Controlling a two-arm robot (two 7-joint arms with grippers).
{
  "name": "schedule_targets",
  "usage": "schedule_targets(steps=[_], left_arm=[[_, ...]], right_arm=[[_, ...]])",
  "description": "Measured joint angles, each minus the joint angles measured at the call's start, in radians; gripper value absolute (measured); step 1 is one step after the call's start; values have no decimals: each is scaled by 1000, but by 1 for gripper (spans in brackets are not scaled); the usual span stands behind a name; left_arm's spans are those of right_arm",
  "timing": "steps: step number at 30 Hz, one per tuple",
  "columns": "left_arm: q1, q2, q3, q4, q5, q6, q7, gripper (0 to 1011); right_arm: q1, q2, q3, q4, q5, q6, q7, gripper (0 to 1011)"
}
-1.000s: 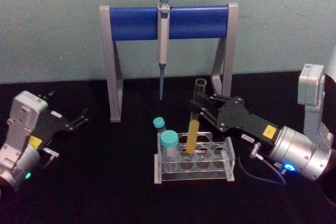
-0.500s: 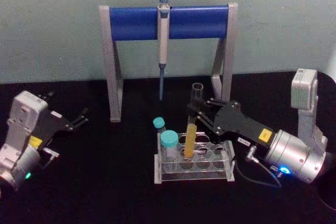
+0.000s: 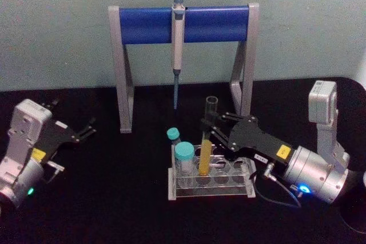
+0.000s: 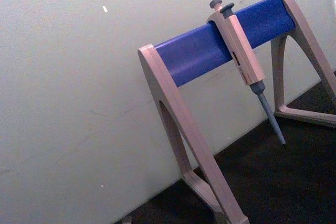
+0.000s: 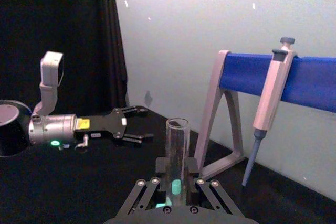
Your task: Pick up the test tube from the test tube rack, shake it, then place it back into the test tube rack.
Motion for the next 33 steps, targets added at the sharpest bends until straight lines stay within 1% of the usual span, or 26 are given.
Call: schedule_targets(steps=[15, 33], left_arm=[[0, 0, 0, 0, 0, 0, 0, 1001], [0, 0, 0, 0, 0, 0, 0, 1001]], right_arm=[[5, -20, -14, 46, -19, 4, -3, 229], [8, -40, -18, 86, -33, 6, -8, 229]])
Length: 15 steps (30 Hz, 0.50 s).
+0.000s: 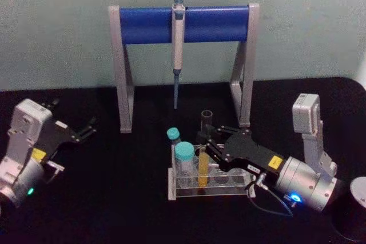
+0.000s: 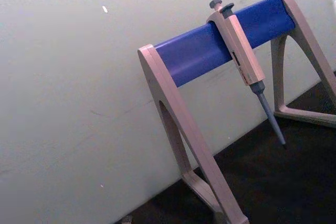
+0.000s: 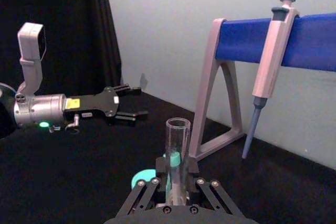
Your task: Pick up the test tube from the test tube rack, shake it, then place it back into the test tube rack.
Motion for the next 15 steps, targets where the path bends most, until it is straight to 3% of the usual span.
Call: schedule_targets(steps=[15], left_arm=[[0, 0, 0, 0, 0, 0, 0, 1001]], right_arm=[[0, -11, 0, 14, -11, 5, -11, 229]])
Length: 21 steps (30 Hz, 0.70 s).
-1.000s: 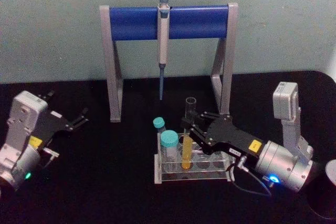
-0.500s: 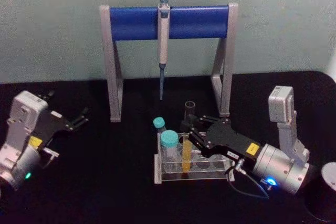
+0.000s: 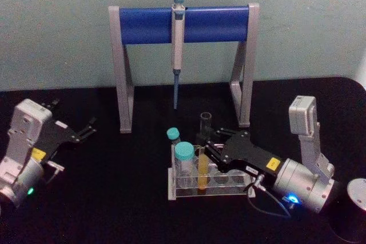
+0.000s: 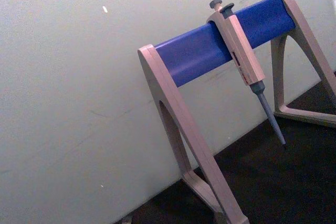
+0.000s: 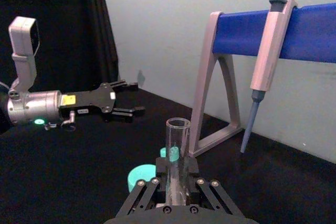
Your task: Pick up the test tube from the test tube rack, shake it, then place it back into the test tube rack.
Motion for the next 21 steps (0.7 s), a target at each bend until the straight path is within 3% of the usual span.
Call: schedule_targets(steps=[15, 21], left_arm=[[0, 0, 0, 0, 0, 0, 0, 1001], [0, 0, 0, 0, 0, 0, 0, 1001]], right_arm=[[-1, 0, 1, -1, -3, 0, -2, 230], [-1, 1, 1, -1, -3, 0, -1, 394]])
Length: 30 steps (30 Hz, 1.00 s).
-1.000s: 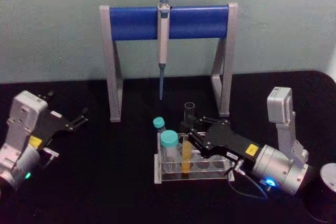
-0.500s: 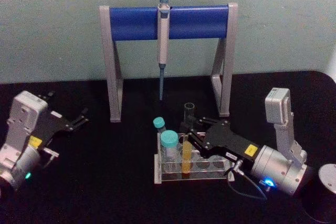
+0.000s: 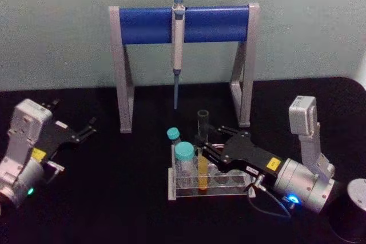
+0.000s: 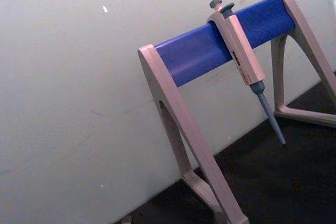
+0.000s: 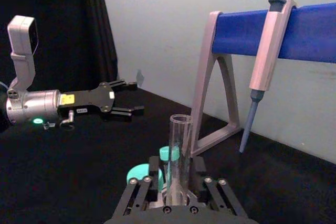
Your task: Pick up the test tube from the test tube rack, shake it, then place it back into the test tube rack.
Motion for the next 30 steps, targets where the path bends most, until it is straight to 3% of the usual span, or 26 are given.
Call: schedule_targets(steps=[11, 19, 21, 30], left_arm=[[0, 0, 0, 0, 0, 0, 0, 1001], [0, 0, 0, 0, 0, 0, 0, 1001], [0, 0, 0, 0, 0, 0, 0, 1001], [0, 0, 0, 0, 0, 0, 0, 1001]], right_arm=[[0, 0, 0, 0, 1, 0, 1, 753], [0, 1, 0, 0, 2, 0, 2, 960], [0, 0, 0, 0, 2, 0, 2, 1000], [0, 1, 0, 0, 2, 0, 2, 1000]])
